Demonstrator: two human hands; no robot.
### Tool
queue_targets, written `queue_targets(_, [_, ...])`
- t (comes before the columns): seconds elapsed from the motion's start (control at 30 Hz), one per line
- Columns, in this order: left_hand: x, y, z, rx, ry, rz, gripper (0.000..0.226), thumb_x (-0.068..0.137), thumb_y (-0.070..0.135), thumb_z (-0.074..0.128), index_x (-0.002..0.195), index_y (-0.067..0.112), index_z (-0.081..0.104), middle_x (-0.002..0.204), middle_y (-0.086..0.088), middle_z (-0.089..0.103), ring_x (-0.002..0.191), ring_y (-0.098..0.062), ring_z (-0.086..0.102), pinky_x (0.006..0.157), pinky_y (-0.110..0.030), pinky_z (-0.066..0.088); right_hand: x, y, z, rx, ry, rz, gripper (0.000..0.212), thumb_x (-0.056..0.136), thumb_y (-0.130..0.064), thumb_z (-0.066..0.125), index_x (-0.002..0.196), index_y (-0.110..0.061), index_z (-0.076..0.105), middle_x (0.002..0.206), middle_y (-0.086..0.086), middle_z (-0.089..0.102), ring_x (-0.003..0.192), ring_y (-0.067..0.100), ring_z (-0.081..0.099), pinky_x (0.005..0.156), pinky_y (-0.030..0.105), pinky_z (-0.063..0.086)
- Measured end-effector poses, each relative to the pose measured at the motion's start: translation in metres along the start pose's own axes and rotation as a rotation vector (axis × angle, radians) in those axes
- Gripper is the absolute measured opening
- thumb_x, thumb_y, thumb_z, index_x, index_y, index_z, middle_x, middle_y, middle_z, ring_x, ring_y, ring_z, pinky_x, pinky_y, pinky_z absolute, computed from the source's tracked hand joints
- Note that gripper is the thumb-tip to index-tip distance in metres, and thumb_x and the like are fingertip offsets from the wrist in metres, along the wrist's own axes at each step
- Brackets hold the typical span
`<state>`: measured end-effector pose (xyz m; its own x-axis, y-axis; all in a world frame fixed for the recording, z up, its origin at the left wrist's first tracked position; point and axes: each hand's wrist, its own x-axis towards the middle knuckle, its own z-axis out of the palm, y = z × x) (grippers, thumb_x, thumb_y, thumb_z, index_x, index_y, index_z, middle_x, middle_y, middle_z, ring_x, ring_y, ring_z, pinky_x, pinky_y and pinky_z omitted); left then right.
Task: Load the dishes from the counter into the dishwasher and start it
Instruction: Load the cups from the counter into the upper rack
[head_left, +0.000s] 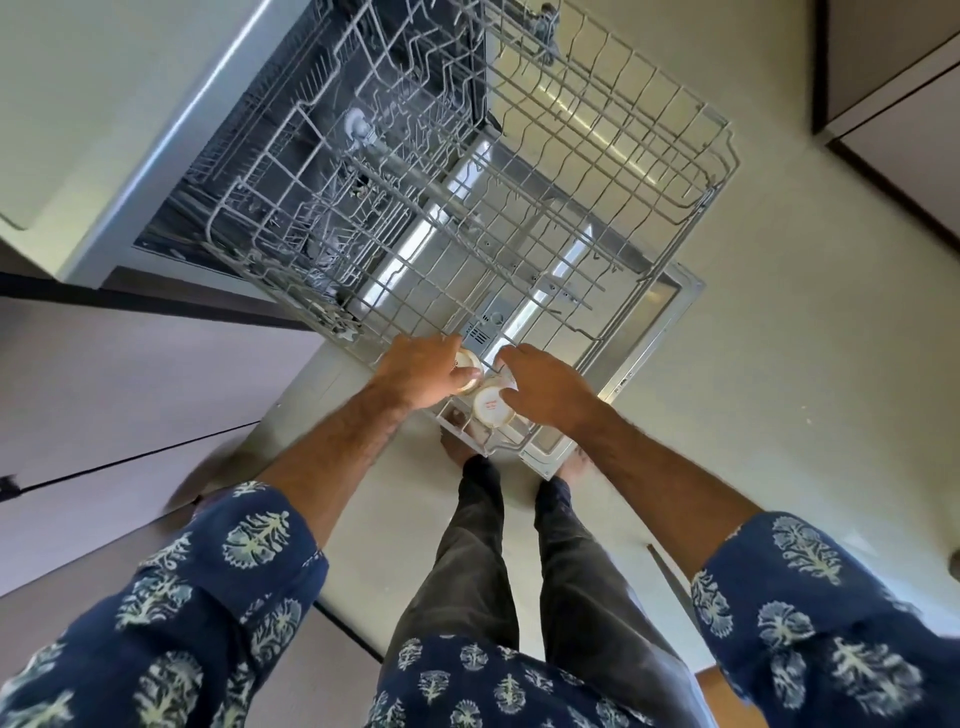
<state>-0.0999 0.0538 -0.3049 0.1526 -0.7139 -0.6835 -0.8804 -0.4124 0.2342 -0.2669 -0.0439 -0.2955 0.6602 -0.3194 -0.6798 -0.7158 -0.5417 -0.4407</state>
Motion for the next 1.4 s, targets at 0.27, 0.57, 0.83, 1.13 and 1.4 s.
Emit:
queue_targets(0.27, [-0.080, 0.009, -0.020, 0.095, 0.275, -0.086, 0.056, 0.099, 0.046, 0.049, 0.144, 0.015, 0.040, 0.145, -0.010, 0.048, 0.133, -0.028, 0.047, 0.111, -0.051, 0.035, -0.036, -0.044, -0.049, -0.180, 0.059, -0.173, 0.061, 0.093, -0.031, 0.061, 0.147, -0.017, 0.036, 0.146, 0.009, 0.043, 0.131, 0.031, 0.044, 0.103, 0.047, 0.043])
queue_targets(0.57, [-0.256, 0.032, -0.017, -0.044, 0.701, -0.585, 0.075, 0.096, 0.050, 0.046, 0.158, 0.013, 0.024, 0.165, -0.014, 0.017, 0.153, -0.036, 0.015, 0.122, -0.058, 0.016, -0.097, -0.165, -0.087, -0.726, 0.179, -0.765, 0.086, 0.095, -0.057, 0.049, 0.159, -0.020, 0.006, 0.167, 0.008, 0.003, 0.152, 0.028, 0.008, 0.122, 0.046, 0.011])
queue_targets(0.83, [-0.442, 0.005, 0.040, -0.139, 0.872, -1.063, 0.069, 0.098, 0.048, 0.044, 0.156, 0.015, 0.027, 0.166, -0.012, 0.015, 0.154, -0.035, 0.010, 0.123, -0.059, 0.009, -0.164, -0.337, -0.036, -0.915, 0.162, -1.214, 0.084, 0.094, -0.056, 0.049, 0.158, -0.021, 0.008, 0.166, 0.006, 0.009, 0.150, 0.029, 0.016, 0.122, 0.048, 0.017])
queue_targets(1.13, [-0.646, -0.023, 0.180, -0.297, 0.846, -1.549, 0.078, 0.095, 0.052, 0.044, 0.159, 0.017, 0.016, 0.168, -0.009, 0.006, 0.155, -0.033, 0.002, 0.122, -0.060, 0.008, -0.264, -0.526, 0.140, -1.013, 0.097, -1.629, 0.083, 0.094, -0.055, 0.050, 0.158, -0.019, 0.012, 0.164, 0.006, 0.014, 0.148, 0.026, 0.023, 0.119, 0.042, 0.023])
queue_targets(1.4, [-0.822, -0.022, 0.307, -0.412, 0.776, -1.859, 0.070, 0.099, 0.052, 0.040, 0.158, 0.020, 0.020, 0.168, -0.006, 0.010, 0.155, -0.030, 0.005, 0.123, -0.055, 0.006, -0.375, -0.650, 0.316, -0.974, -0.044, -1.893, 0.079, 0.094, -0.052, 0.055, 0.156, -0.019, 0.020, 0.162, 0.007, 0.022, 0.147, 0.025, 0.028, 0.119, 0.041, 0.025])
